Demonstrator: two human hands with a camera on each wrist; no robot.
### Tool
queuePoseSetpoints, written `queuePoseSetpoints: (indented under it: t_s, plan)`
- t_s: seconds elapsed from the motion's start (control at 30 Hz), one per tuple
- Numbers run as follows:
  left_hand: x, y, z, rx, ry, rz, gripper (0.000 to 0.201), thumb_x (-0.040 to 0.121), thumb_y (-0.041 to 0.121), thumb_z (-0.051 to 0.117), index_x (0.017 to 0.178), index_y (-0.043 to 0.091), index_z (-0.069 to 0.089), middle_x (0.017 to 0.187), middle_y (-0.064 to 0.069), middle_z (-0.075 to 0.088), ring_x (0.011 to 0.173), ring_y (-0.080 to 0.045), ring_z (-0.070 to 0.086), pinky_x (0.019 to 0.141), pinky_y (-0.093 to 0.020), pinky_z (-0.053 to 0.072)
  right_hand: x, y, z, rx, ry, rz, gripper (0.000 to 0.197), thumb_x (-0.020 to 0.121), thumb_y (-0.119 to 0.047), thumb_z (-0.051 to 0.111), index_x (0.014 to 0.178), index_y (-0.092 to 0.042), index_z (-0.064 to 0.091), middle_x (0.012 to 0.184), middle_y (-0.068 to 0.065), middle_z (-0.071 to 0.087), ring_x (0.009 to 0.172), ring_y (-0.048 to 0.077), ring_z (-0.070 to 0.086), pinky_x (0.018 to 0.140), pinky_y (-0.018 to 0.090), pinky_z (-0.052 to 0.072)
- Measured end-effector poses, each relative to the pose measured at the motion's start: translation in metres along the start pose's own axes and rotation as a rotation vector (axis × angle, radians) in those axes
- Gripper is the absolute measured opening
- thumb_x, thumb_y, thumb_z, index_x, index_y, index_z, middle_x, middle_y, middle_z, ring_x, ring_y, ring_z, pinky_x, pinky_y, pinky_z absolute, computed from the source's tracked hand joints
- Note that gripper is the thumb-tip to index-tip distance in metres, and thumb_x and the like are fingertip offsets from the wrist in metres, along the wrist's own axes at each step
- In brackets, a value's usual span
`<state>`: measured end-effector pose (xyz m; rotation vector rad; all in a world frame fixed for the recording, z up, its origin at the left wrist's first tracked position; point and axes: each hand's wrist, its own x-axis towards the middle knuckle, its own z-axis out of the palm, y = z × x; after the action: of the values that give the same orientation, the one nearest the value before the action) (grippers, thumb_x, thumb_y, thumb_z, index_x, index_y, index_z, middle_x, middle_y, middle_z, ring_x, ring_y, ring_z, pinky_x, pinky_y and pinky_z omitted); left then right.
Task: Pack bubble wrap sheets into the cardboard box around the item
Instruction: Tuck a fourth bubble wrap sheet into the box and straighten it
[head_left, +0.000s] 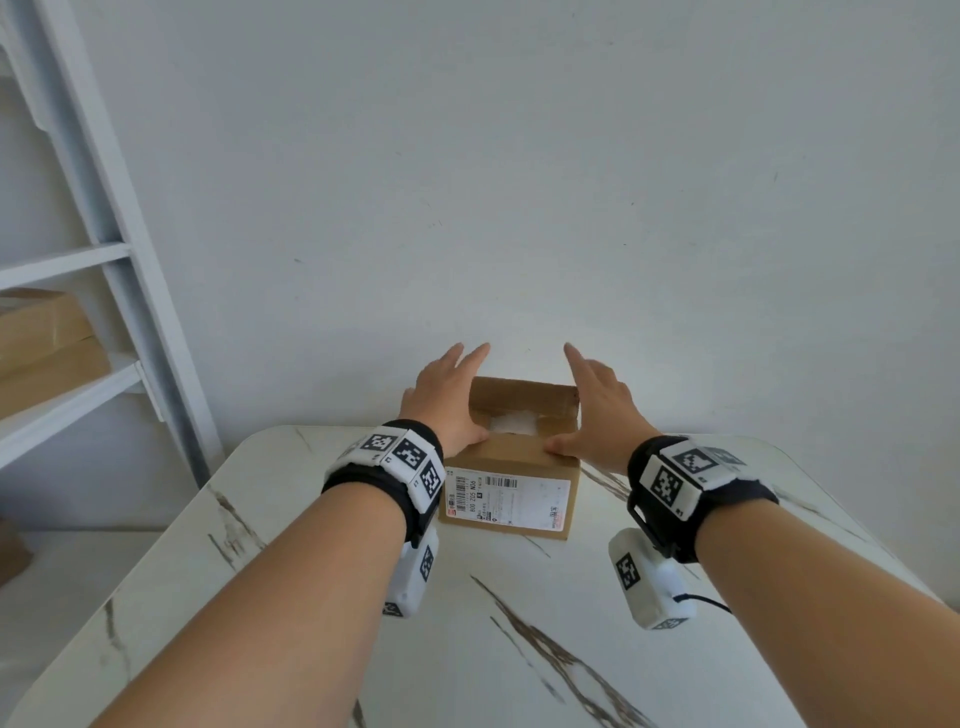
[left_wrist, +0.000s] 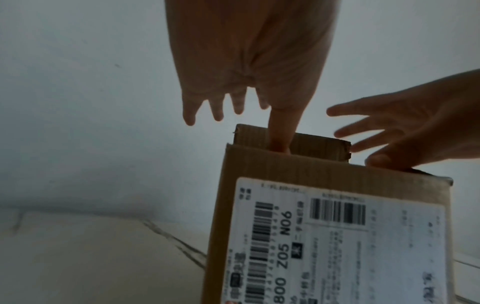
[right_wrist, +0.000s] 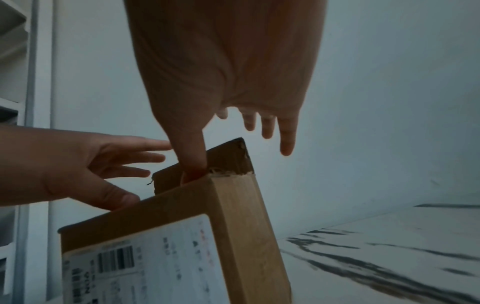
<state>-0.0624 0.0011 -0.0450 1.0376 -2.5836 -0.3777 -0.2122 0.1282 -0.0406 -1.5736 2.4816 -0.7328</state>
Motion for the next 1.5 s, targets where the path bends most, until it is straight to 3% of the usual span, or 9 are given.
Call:
queuePoseSetpoints:
  t_s: [0.1, 0.2, 0.3, 0.63, 0.77, 0.87, 1.03, 1.23, 1.5]
  plan:
    - [0.002, 0.003, -0.002, 0.013, -0.042, 0.077, 0.076, 0.082, 0.019, 0.072, 0.148, 0.028, 0.034, 0.155, 0.001, 0.034, 0.142, -0.022, 0.032, 0.114, -0.046, 0.031, 0.004, -0.002, 0.002, -0.108, -0.040, -0.075, 0.087, 0.081, -0.024, 0.070, 0.152, -0.025, 0.018, 0.157, -0.001, 0.023, 0.143, 0.022, 0.025, 0.114, 0.035, 0.028]
    - [-0.001, -0.002, 0.000, -0.071, 0.003, 0.065, 0.046, 0.083, 0.016, 0.071, 0.127, 0.026, 0.060, 0.130, 0.003, 0.060, 0.120, -0.018, 0.055, 0.101, -0.033, 0.043, 0.000, -0.003, 0.004, -0.159, -0.015, -0.129, 0.045, 0.084, -0.023, 0.061, 0.129, -0.025, 0.056, 0.128, -0.004, 0.059, 0.119, 0.020, 0.054, 0.095, 0.029, 0.044]
    - [-0.006, -0.008, 0.003, -0.159, -0.020, 0.020, 0.025, 0.087, 0.022, 0.067, 0.111, 0.024, 0.072, 0.121, 0.005, 0.066, 0.115, -0.014, 0.057, 0.094, -0.023, 0.042, -0.009, -0.002, 0.006, -0.046, -0.046, -0.096, 0.027, 0.090, -0.023, 0.058, 0.114, -0.025, 0.070, 0.113, -0.005, 0.069, 0.106, 0.015, 0.060, 0.093, 0.029, 0.048]
    - [-0.013, -0.012, 0.022, -0.361, -0.042, -0.080, 0.024, 0.096, 0.027, 0.055, 0.109, 0.021, 0.075, 0.134, 0.000, 0.061, 0.141, -0.008, 0.035, 0.099, -0.022, 0.031, -0.010, -0.001, 0.010, 0.023, -0.089, 0.074, 0.029, 0.095, -0.035, 0.052, 0.116, -0.027, 0.070, 0.131, 0.004, 0.057, 0.113, 0.024, 0.056, 0.093, 0.032, 0.046]
    - [-0.022, -0.006, 0.017, -0.314, -0.021, -0.089, 0.028, 0.095, 0.028, 0.055, 0.112, 0.016, 0.074, 0.142, 0.004, 0.053, 0.138, -0.012, 0.040, 0.098, -0.023, 0.036, -0.009, 0.000, 0.015, -0.051, -0.050, 0.090, 0.031, 0.094, -0.042, 0.047, 0.114, -0.030, 0.068, 0.110, -0.004, 0.064, 0.088, 0.016, 0.061, 0.081, 0.034, 0.054]
    - [-0.024, -0.008, 0.014, -0.361, -0.143, -0.146, 0.040, 0.089, 0.040, 0.061, 0.128, 0.030, 0.062, 0.157, 0.002, 0.029, 0.138, -0.020, 0.038, 0.097, -0.040, 0.050, -0.013, 0.000, 0.013, -0.023, -0.095, 0.084, 0.036, 0.092, -0.044, 0.048, 0.121, -0.030, 0.063, 0.127, 0.001, 0.058, 0.074, 0.021, 0.067, 0.072, 0.038, 0.059]
    - [-0.022, -0.011, 0.014, -0.412, -0.207, -0.169, 0.045, 0.091, 0.042, 0.059, 0.136, 0.034, 0.053, 0.161, 0.005, 0.014, 0.138, -0.025, 0.037, 0.073, -0.041, 0.062, -0.018, 0.006, 0.011, -0.023, -0.238, -0.013, 0.050, 0.097, -0.047, 0.040, 0.145, -0.034, 0.036, 0.161, 0.000, 0.010, 0.121, 0.027, 0.053, 0.094, 0.038, 0.051]
    - [-0.006, -0.009, 0.021, -0.357, -0.171, -0.147, 0.046, 0.096, 0.039, 0.051, 0.142, 0.032, 0.046, 0.162, 0.000, 0.008, 0.136, -0.026, 0.041, 0.070, -0.036, 0.061, -0.005, 0.006, 0.021, -0.031, -0.219, -0.001, 0.048, 0.102, -0.038, 0.031, 0.150, -0.030, 0.027, 0.162, 0.002, 0.002, 0.144, 0.023, 0.025, 0.112, 0.033, 0.025]
    - [0.027, -0.014, 0.034, -0.259, -0.139, -0.153, 0.043, 0.099, 0.039, 0.044, 0.142, 0.034, 0.045, 0.163, -0.005, 0.008, 0.146, -0.024, 0.024, 0.118, -0.040, 0.024, 0.026, -0.002, 0.023, -0.153, -0.244, 0.032, 0.046, 0.105, -0.025, 0.025, 0.150, -0.016, 0.025, 0.160, 0.009, 0.011, 0.141, 0.027, 0.030, 0.111, 0.034, 0.026]
